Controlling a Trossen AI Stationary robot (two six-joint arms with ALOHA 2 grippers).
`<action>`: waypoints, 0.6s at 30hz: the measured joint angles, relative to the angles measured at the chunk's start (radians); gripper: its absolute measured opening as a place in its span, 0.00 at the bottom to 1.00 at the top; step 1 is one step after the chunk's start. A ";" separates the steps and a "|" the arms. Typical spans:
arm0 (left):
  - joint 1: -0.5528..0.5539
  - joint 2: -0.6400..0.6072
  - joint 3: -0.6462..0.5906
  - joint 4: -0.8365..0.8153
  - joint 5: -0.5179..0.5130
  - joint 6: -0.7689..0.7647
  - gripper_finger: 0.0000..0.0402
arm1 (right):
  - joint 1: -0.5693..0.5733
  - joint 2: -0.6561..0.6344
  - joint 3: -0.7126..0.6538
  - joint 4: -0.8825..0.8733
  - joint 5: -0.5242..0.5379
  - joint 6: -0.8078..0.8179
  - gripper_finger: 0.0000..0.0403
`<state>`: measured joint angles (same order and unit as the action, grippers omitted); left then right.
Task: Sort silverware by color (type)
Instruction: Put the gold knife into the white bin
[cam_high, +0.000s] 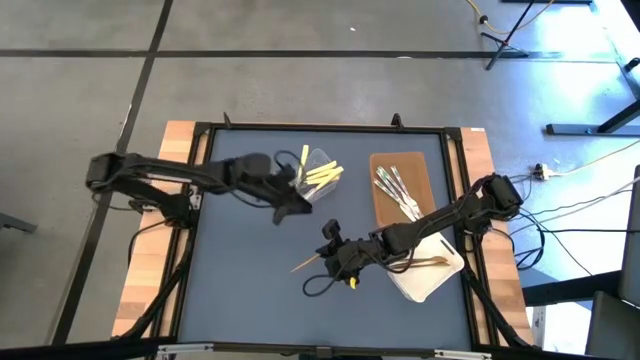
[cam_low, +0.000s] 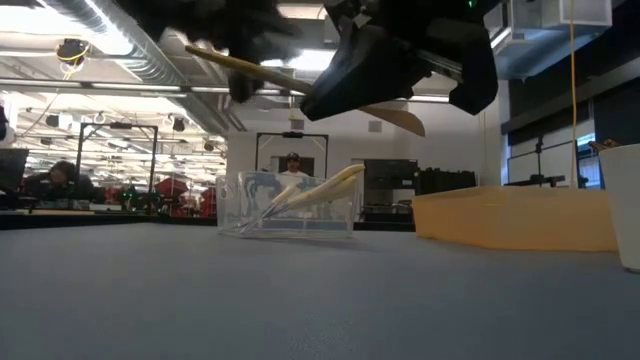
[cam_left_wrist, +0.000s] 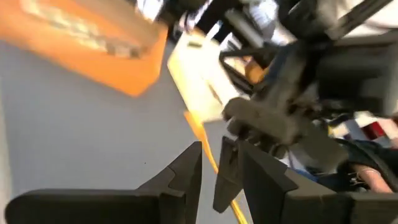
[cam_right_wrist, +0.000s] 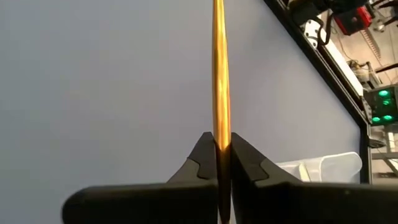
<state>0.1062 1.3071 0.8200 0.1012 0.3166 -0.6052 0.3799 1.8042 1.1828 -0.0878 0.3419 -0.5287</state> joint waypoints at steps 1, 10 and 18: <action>0.012 -0.039 0.000 -0.023 0.000 0.034 0.25 | 0.000 0.000 0.000 -0.002 0.006 0.001 0.00; 0.016 -0.421 0.001 -0.305 -0.201 0.328 0.25 | -0.001 0.000 0.060 -0.096 0.044 0.027 0.00; -0.117 -0.637 -0.063 -0.370 -0.309 0.550 0.25 | -0.001 0.000 0.192 -0.277 0.121 0.057 0.00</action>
<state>-0.0108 0.6704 0.7574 -0.2686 0.0080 -0.0549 0.3790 1.8042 1.3747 -0.3650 0.4627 -0.4720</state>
